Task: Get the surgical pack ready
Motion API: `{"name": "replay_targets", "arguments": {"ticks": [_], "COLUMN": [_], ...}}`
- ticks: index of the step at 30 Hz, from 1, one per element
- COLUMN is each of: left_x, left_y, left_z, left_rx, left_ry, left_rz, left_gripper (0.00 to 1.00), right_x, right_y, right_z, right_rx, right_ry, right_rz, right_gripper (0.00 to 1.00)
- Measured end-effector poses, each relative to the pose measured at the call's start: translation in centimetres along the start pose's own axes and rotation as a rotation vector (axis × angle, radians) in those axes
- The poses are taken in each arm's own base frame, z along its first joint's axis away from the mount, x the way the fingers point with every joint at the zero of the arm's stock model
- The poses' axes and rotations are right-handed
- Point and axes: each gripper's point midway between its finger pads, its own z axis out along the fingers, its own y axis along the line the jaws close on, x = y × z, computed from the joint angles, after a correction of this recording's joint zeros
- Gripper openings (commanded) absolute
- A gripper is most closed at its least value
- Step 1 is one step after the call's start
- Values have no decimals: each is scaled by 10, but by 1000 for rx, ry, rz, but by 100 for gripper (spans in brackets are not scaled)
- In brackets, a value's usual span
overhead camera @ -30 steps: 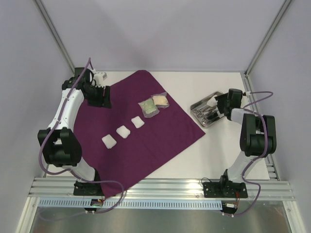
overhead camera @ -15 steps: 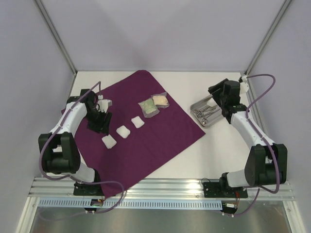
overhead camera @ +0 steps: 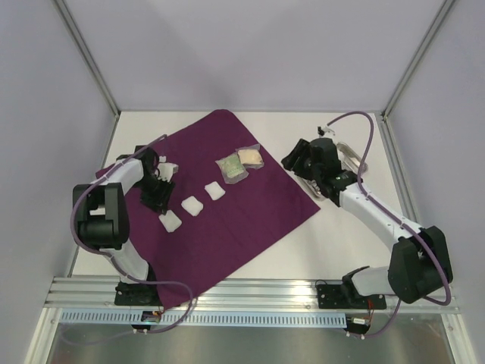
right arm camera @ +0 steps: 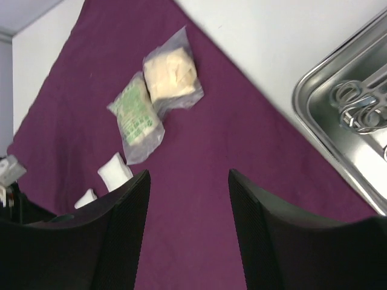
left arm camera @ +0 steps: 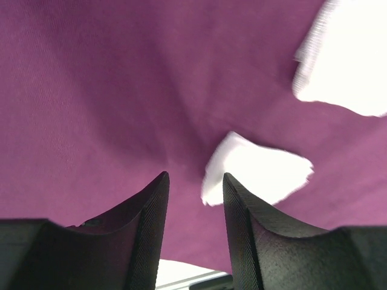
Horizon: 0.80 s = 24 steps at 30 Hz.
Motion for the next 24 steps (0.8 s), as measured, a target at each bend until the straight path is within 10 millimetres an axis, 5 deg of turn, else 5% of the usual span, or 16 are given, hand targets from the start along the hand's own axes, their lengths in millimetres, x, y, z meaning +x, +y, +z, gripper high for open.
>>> {"name": "replay_targets", "arguments": {"ticks": [5,10,24], "left_x": [6,10,21], "left_y": [5,0,-17], "left_z": [15,17,16], "left_rx": [-7,18,109], "left_ry": [36,31,52], "left_rz": [1,23,55], "left_gripper": [47,40,35], "right_x": [28,46,47], "right_y": [17,14,13], "right_z": [-2,4,5], "right_rx": [-36,-16,20], "right_ry": [60,104,108], "right_rz": [-80,-119,-169], "right_gripper": [56,56,57]}}
